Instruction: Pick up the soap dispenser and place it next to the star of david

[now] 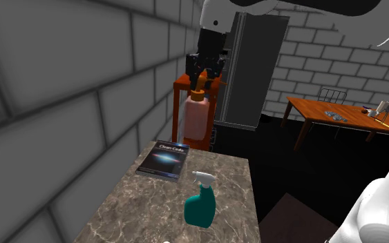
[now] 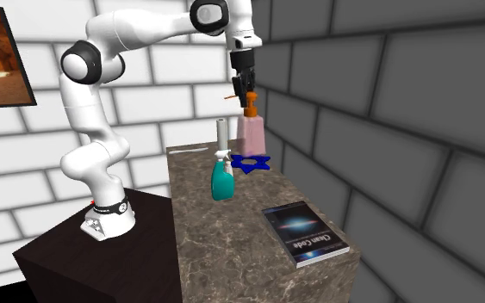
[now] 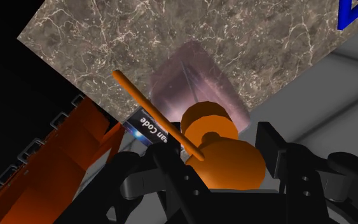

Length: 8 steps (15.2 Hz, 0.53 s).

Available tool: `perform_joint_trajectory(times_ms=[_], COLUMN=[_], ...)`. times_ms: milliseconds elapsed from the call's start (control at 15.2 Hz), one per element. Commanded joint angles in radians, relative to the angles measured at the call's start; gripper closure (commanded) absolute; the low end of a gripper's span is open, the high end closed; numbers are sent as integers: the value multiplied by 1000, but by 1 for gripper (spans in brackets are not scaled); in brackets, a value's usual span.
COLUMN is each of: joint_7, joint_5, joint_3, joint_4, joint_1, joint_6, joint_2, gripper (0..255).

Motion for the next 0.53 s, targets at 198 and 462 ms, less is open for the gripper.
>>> perform_joint_trajectory(times_ms=[198, 462], joint_7=[85, 159], joint_5=[-35, -76], joint_3=[46, 79], joint_4=[3, 22], joint_1=[44, 89], joint_6=[73, 132], joint_2=[78, 160], gripper=[255, 255])
